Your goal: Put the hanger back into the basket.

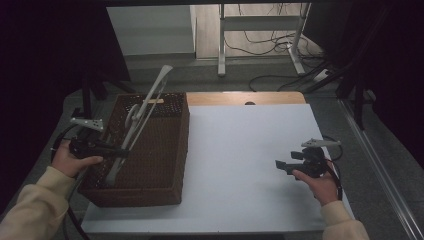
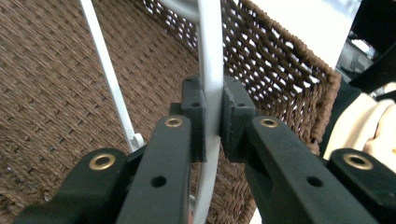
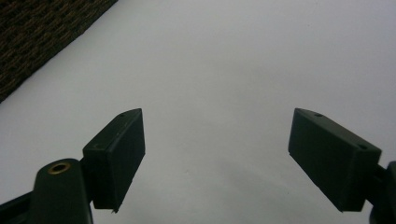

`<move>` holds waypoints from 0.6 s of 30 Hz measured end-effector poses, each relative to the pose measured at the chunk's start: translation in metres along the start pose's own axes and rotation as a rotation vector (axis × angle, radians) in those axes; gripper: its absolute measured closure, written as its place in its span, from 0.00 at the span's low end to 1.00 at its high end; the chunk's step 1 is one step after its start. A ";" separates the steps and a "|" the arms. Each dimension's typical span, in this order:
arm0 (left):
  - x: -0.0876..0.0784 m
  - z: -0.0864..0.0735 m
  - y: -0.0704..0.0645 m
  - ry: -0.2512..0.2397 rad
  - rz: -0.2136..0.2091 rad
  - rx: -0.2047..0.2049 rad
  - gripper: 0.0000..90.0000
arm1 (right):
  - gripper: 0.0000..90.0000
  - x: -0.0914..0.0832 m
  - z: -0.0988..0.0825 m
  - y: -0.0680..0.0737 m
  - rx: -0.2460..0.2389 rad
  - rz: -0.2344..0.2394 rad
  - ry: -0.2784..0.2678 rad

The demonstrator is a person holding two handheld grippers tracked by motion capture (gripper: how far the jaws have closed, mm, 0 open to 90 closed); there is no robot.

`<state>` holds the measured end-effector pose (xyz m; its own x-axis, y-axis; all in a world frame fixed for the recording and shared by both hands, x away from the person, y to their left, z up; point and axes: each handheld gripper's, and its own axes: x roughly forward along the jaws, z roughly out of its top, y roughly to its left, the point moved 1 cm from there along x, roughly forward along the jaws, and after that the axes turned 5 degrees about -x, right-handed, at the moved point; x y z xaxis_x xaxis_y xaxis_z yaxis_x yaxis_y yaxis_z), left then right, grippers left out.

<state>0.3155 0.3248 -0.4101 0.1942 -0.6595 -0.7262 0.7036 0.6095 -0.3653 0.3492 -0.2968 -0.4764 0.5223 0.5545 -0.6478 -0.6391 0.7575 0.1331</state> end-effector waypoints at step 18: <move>0.025 -0.017 0.019 0.129 0.053 -0.107 0.83 | 0.21 0.001 0.000 -0.001 0.004 0.000 0.004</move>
<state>0.3219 0.3278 -0.4454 0.1351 -0.5670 -0.8125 0.6169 0.6899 -0.3788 0.3497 -0.2971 -0.4771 0.5202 0.5534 -0.6505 -0.6370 0.7587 0.1361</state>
